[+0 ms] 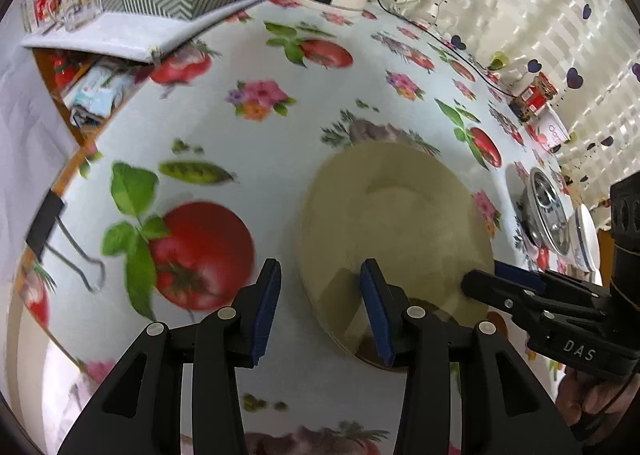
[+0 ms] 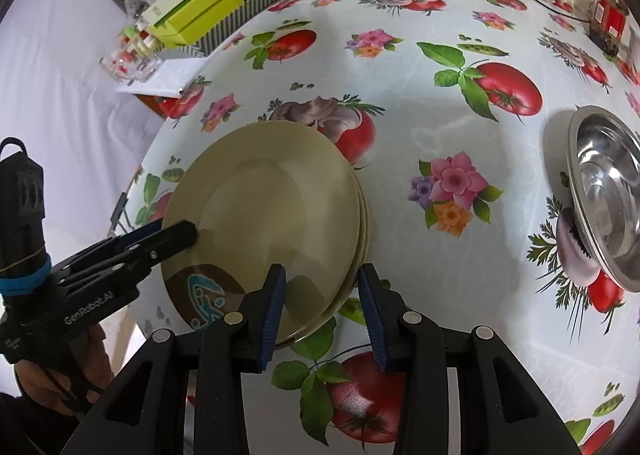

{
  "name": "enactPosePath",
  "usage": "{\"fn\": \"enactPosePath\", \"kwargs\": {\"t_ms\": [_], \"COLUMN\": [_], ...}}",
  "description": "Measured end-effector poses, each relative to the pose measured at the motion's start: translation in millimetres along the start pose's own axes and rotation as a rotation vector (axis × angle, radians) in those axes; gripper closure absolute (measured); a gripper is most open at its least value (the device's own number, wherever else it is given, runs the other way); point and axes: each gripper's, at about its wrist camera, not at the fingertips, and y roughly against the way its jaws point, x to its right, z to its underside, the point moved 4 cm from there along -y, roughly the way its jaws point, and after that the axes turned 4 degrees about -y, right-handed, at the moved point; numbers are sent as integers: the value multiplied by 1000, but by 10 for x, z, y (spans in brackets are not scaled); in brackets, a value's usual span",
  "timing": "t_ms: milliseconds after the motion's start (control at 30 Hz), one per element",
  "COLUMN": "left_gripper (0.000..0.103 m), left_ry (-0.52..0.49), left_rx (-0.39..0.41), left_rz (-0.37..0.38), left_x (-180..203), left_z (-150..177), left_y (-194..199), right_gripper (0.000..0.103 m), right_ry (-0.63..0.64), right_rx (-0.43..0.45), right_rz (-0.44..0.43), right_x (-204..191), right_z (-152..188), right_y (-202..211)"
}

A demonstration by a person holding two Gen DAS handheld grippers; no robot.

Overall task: Organize plates and bowls
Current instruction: 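Open the left gripper and withdraw both grippers from the plate stack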

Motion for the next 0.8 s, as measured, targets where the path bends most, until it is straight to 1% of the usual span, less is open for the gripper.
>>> {"fn": "enactPosePath", "kwargs": {"t_ms": [33, 133, 167, 233, 267, 300, 367, 400, 567, 800], "left_gripper": [60, 60, 60, 58, 58, 58, 56, 56, 52, 50], "left_ry": [9, 17, 26, 43, 47, 54, 80, 82, 66, 24], "left_rx": [-6, -16, -19, -18, -17, -17, -38, -38, -45, -56], "left_rz": [7, -9, -13, -33, -38, -36, 5, -1, -21, -13], "left_x": [24, 68, 64, 49, 49, 54, 80, 96, 168, 316], "left_z": [23, 52, 54, 54, 55, 56, 63, 64, 33, -100], "left_y": [-3, 8, 10, 19, 18, 13, -23, -27, -56, -171], "right_gripper": [66, 65, 64, 57, 56, 56, 56, 56, 57, 58], "right_ry": [2, 2, -2, -4, -9, -16, -4, 11, 37, 30], "right_rx": [-2, -10, -12, -10, -12, -15, -21, -25, -18, 6], "right_rz": [0, -10, -9, -2, -6, -16, -35, -44, -49, -27], "right_x": [-4, -3, 4, 32, 49, 63, 47, 23, -21, 94], "right_z": [6, 22, 28, 43, 49, 55, 65, 68, 61, -53], "right_y": [0, 1, 3, 19, 19, 17, 3, -10, -29, -6]}}
